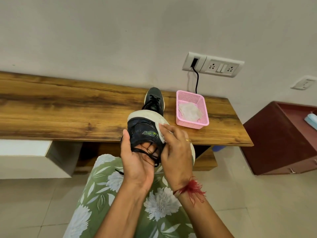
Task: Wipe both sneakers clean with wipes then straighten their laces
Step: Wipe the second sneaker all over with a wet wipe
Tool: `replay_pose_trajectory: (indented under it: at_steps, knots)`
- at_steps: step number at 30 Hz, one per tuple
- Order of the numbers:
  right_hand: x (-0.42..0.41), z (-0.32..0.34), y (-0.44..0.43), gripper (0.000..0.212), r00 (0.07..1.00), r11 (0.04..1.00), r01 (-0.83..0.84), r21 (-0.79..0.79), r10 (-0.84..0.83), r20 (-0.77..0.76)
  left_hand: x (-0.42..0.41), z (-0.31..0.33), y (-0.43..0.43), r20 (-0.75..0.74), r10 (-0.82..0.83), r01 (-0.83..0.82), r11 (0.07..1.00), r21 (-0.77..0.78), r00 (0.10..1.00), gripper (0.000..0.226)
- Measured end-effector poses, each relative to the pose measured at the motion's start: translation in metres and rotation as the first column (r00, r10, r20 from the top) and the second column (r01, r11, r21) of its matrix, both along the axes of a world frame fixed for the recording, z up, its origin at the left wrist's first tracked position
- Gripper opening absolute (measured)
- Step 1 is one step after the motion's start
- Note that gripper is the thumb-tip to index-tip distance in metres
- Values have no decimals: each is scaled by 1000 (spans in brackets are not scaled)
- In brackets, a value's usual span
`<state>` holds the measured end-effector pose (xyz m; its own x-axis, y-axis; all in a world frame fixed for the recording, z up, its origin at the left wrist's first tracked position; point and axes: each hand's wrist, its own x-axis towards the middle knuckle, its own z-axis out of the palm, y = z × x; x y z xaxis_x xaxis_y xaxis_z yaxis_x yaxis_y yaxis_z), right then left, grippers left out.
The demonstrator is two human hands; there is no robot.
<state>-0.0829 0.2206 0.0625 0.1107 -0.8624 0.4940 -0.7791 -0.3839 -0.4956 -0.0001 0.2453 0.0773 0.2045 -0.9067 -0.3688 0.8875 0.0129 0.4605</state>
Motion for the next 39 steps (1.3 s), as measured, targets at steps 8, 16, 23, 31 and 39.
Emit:
replay_pose_trajectory:
  at_steps: [8,16,23,31,39]
  knots:
    - [13,3,5,51,997,997,75,-27,-74,17,-11,0,3,-22,2,-1,999,44,1000,59]
    - [-10,-16,6,52,987,990,126,56,-131,96,-10,-4,0,-67,104,-103,994,29,992,48]
    - [-9,-14,0,49,997,999,43,26,-44,58,-10,-1,-1,-74,107,-99,989,106,991,56]
    - [-10,-17,3,52,987,999,44,-3,-43,157,-15,2,0,-62,94,-86,989,118,994,56]
    - [-1,-11,16,53,991,999,-41,-7,41,127,-13,-3,1,-64,58,-51,994,99,996,56]
